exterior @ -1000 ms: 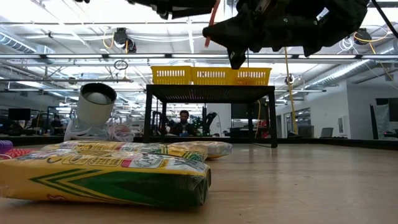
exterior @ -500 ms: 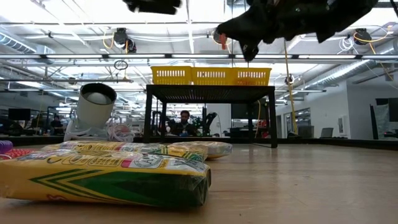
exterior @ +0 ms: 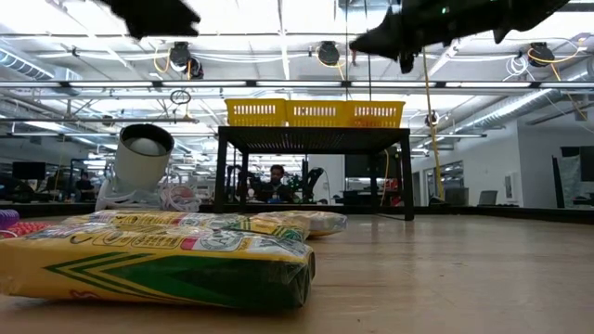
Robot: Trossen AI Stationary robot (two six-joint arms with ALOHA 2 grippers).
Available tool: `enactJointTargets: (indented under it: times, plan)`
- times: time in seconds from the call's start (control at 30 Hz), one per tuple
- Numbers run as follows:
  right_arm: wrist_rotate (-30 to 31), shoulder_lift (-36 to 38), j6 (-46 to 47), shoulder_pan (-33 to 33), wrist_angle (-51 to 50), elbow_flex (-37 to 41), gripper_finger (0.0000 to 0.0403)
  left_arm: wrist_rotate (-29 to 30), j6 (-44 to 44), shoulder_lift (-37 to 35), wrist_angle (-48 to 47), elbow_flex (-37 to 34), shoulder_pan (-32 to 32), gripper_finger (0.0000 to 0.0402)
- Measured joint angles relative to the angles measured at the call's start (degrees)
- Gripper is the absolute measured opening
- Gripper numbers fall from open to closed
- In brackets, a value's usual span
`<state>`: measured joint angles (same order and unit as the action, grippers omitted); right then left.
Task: Pick & Place Office Desk Supplies
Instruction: Put the orange rubber band into the right yellow bin on the shelf
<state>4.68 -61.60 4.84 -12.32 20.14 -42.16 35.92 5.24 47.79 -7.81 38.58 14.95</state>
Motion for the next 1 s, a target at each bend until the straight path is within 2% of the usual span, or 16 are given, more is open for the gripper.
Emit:
enactJointTargets:
  times: [0.13, 0.3, 0.5, 0.67, 0.8, 1.0]
  plan:
    - [0.01, -0.47, 0.21, -7.24, -8.35, -3.66, 0.0000, 1.99, 2.39, -4.66, 6.98, -7.22, -0.78, 0.0207]
    - [-0.21, -2.42, -1.07, -13.93, -12.05, -5.96, 0.0000, 2.12, 4.03, -7.24, 12.97, -12.74, -1.58, 0.0207]
    - [-0.27, -2.30, -1.12, -18.05, -15.01, -6.03, 0.0000, 2.22, 7.34, -6.92, 13.81, -14.41, -2.20, 0.0207]
    - [-0.34, -2.26, -1.07, -18.39, -14.79, -6.02, 0.0013, 2.75, 7.53, -6.86, 15.00, -14.41, -2.24, 0.0207]
    - [-0.43, -2.28, -1.07, -17.68, -14.98, -6.02, 0.0047, 2.74, 7.57, -6.86, 15.71, -14.41, -2.24, 0.0207]
    - [-3.37, -3.15, 0.42, -17.64, -16.75, -8.58, 0.0136, 2.76, 7.60, -6.86, 16.02, -14.41, -2.24, 0.0207]
